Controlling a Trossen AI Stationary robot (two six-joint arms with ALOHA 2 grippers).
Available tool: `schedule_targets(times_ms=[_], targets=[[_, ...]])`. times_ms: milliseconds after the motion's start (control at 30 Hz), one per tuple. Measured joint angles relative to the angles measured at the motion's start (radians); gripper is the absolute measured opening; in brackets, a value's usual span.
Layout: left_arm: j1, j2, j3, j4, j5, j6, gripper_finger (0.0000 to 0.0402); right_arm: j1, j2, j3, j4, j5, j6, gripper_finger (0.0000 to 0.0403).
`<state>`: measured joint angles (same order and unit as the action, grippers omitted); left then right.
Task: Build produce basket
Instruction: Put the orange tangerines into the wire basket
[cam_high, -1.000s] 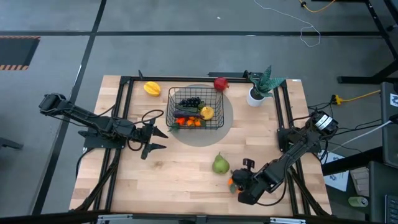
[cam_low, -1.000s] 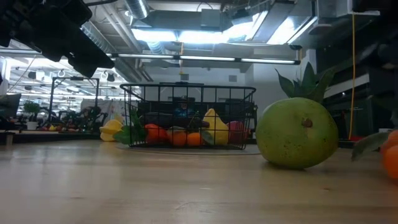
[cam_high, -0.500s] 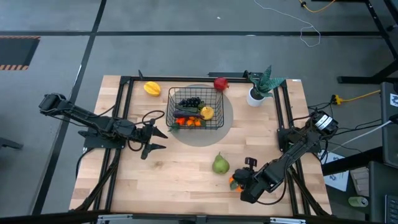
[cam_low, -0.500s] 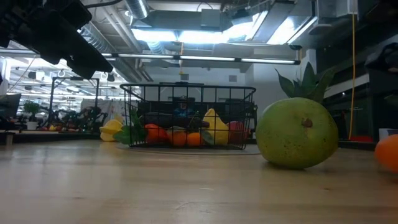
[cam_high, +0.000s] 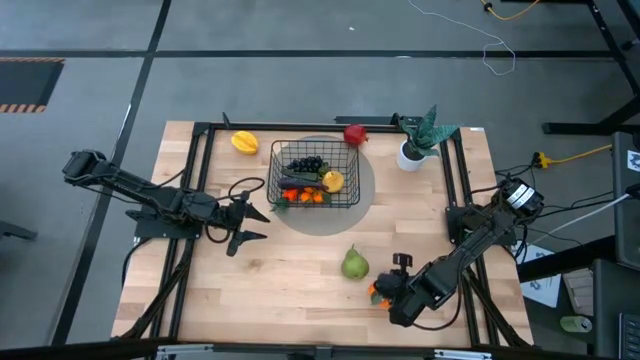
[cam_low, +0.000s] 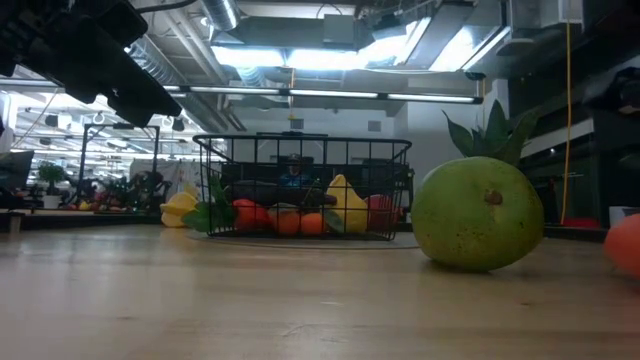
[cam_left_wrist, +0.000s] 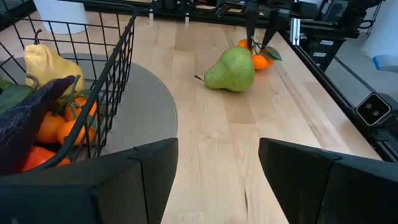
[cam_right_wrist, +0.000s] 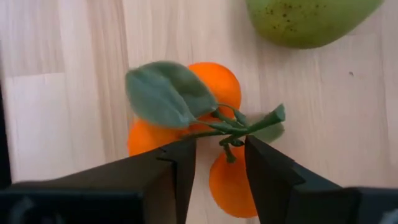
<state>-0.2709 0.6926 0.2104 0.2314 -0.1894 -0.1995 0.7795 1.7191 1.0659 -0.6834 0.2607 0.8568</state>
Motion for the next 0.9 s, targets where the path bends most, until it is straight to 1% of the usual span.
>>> schedule_targets(times_ms=[233, 333, 467, 633, 733, 900], targets=[[0.000, 0.000, 0.000, 0.000, 0.000, 0.000, 0.0213, 0.000, 0.000, 0.066, -0.009, 0.001, -0.033, 0.0126], [0.000, 0.000, 0.000, 0.000, 0.000, 0.000, 0.0213, 0.000, 0.000, 0.090, -0.007, 0.034, -0.057, 0.0126], [0.000, 0.000, 0.000, 0.000, 0.000, 0.000, 0.0213, 0.000, 0.000, 0.094, -0.009, 0.091, -0.050, 0.0126], [0.000, 0.000, 0.000, 0.000, 0.000, 0.000, 0.0213, -0.001, 0.000, 0.094, -0.010, 0.098, -0.036, 0.0126], [0.000, 0.000, 0.000, 0.000, 0.000, 0.000, 0.0213, 0.000, 0.000, 0.093, -0.011, 0.098, 0.030, 0.0126], [0.000, 0.000, 0.000, 0.000, 0.000, 0.000, 0.0213, 0.000, 0.000, 0.089, -0.037, 0.122, 0.271, 0.0126]])
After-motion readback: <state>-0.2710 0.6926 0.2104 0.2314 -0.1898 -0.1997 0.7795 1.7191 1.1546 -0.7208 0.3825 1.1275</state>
